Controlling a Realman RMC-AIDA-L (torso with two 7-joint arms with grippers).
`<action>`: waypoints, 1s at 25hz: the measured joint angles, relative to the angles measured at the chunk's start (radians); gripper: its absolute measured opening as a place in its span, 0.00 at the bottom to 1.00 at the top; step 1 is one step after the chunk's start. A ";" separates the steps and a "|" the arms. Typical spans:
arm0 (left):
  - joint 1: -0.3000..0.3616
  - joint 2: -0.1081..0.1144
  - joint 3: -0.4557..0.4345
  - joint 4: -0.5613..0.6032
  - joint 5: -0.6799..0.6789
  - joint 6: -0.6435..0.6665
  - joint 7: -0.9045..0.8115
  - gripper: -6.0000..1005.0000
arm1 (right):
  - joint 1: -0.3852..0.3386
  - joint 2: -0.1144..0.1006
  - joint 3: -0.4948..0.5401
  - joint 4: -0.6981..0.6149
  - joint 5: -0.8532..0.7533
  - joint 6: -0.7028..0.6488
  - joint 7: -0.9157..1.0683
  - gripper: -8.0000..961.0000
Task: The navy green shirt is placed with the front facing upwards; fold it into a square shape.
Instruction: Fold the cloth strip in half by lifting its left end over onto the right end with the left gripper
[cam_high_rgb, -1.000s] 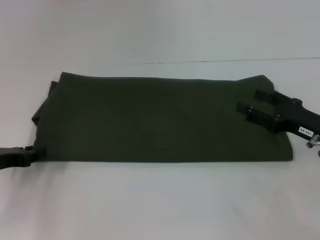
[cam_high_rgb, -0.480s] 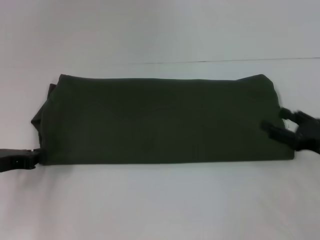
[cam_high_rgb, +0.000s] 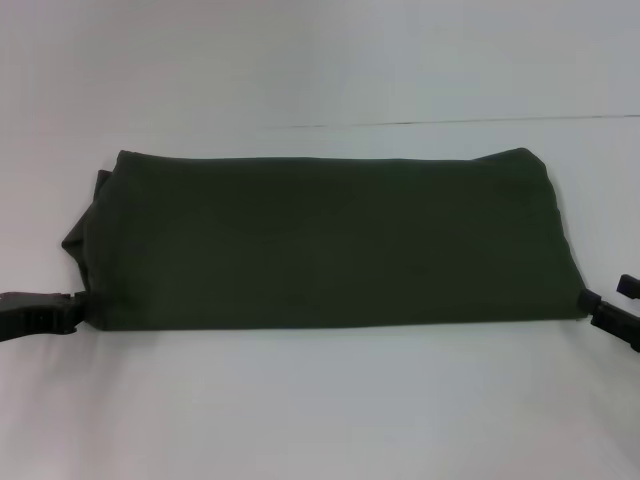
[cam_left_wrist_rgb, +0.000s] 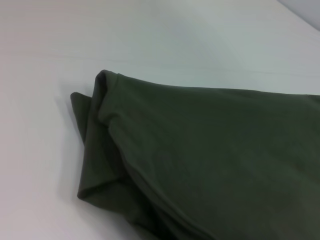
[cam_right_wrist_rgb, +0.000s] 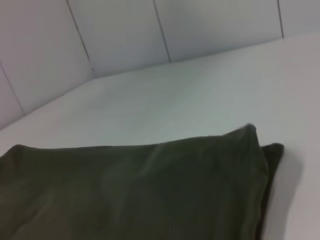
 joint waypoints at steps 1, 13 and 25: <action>0.000 0.000 0.000 0.000 0.000 0.002 0.000 0.01 | 0.001 0.002 -0.002 0.002 0.000 0.005 0.000 0.78; 0.000 0.000 0.000 0.005 -0.004 0.007 0.002 0.01 | 0.042 0.016 -0.007 0.007 -0.065 0.063 0.052 0.76; -0.006 -0.002 0.000 0.004 -0.015 0.007 0.016 0.01 | 0.059 0.018 -0.065 0.005 -0.086 0.074 0.066 0.45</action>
